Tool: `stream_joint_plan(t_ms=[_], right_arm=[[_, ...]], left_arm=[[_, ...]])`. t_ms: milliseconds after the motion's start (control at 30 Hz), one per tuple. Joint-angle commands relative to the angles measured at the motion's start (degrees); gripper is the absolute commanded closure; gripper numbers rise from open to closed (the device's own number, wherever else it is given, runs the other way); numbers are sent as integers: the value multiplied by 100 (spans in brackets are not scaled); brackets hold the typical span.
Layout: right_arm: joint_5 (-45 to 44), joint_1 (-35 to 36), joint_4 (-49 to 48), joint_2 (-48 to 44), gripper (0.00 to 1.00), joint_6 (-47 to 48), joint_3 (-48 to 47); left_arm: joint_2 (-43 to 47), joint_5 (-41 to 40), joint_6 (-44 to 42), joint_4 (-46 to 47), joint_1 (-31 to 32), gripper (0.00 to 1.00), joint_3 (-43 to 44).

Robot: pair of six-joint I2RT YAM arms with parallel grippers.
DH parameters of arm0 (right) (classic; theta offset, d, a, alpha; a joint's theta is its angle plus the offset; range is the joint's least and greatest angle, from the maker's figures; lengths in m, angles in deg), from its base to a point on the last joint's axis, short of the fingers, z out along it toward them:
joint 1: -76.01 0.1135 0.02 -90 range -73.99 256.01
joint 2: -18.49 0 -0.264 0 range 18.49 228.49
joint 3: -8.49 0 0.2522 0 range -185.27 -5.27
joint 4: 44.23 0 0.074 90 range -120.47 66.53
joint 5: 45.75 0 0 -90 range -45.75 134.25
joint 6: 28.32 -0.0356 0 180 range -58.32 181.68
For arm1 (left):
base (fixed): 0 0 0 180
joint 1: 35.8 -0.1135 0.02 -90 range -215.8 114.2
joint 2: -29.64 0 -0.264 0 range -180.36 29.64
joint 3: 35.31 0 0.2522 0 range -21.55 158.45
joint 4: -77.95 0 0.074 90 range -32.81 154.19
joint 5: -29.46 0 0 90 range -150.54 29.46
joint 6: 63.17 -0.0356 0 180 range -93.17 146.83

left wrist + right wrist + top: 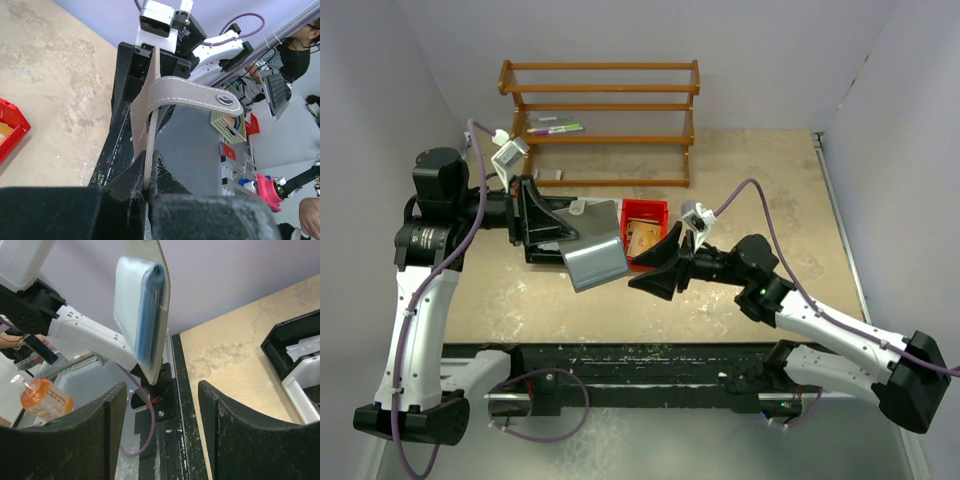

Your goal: Take the credit cards out of the card holder

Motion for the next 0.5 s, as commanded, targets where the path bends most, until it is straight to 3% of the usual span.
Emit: stream_joint_plan(t_ms=[0,467], right_arm=[[326,-28,-978,168,41,-267,-57],[357,-174,-1797,1024,49,-594,-463]], left_arm=[[53,268,466,472,2,100,191],[-149,190,99,332,-1,100,34]])
